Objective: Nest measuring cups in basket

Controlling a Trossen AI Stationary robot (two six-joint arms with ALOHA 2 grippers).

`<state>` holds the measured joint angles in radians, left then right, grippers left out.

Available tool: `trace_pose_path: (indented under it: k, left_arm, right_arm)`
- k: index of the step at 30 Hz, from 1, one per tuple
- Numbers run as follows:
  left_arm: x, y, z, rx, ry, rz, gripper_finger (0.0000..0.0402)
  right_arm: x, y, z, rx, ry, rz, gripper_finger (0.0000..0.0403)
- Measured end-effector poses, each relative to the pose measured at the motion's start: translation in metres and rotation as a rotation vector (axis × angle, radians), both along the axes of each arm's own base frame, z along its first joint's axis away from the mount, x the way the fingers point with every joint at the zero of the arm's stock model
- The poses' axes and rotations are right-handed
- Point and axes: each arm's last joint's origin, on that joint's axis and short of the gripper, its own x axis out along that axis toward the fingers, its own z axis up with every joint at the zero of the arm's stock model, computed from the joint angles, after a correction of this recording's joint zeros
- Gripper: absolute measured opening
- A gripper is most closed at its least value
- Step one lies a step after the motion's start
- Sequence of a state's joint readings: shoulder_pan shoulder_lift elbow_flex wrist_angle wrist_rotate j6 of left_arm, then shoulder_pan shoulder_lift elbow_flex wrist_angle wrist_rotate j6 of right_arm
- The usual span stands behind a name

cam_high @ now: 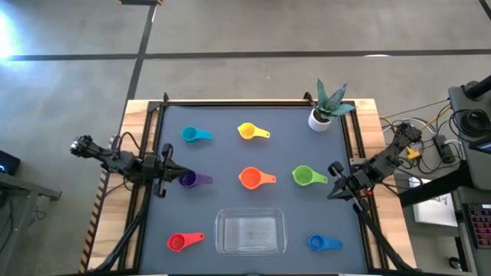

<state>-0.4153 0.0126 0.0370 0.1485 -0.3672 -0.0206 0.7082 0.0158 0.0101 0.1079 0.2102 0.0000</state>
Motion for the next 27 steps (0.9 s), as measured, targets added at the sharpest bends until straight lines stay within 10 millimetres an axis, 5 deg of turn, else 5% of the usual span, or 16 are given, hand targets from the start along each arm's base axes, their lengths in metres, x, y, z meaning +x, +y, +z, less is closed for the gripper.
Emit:
trace_pose_path:
  k: [27]
  left_arm:
    - [0.0,0.0,0.0001,0.0,0.0,0.0,0.0]
  right_arm:
    - [0.0,0.0,0.0001,-0.01,-0.007,-0.001,0.0009]
